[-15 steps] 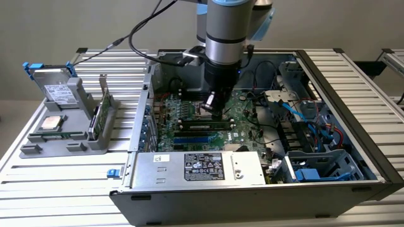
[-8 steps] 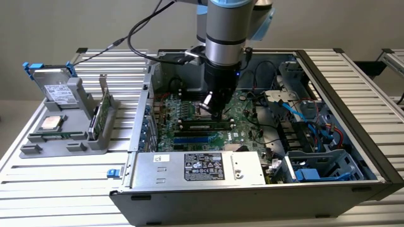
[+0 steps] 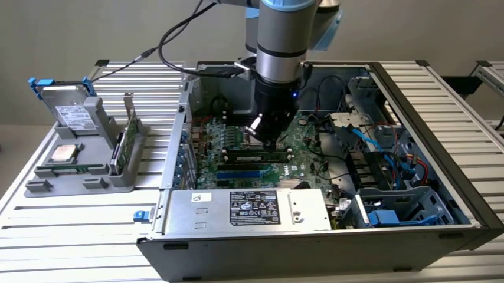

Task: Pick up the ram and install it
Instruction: 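Press down the ram until it locks into place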

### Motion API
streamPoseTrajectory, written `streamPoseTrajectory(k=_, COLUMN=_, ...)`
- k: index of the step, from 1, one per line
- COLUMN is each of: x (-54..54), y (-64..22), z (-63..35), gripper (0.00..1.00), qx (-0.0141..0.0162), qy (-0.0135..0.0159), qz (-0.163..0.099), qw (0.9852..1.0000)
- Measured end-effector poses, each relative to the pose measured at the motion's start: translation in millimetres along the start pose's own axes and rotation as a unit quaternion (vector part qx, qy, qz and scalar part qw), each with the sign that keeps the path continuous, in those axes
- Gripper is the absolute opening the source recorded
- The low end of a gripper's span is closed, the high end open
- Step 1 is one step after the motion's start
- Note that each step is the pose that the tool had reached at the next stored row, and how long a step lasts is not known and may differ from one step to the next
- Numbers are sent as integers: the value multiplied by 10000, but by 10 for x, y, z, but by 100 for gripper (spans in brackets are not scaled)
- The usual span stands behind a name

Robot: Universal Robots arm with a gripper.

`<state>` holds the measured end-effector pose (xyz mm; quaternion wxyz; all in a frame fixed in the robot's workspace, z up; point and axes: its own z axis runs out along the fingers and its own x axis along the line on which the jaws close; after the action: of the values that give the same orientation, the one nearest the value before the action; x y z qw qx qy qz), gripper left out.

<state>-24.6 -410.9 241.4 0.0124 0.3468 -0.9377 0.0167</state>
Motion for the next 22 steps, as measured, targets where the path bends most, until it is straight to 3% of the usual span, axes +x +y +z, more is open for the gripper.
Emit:
streamPoseTrajectory(k=6, x=0, y=0, z=7, gripper=10, qx=-18, qy=12, qz=519, qw=9987)
streamPoseTrajectory(k=11, x=0, y=0, z=12, gripper=10, qx=-32, qy=22, qz=936, qw=9956)
streamPoseTrajectory(k=17, x=0, y=0, z=17, gripper=10, qx=-50, qy=33, qz=1447, qw=9895)
streamPoseTrajectory(k=22, x=-1, y=1, z=23, gripper=10, qx=-65, qy=43, qz=1878, qw=9822)
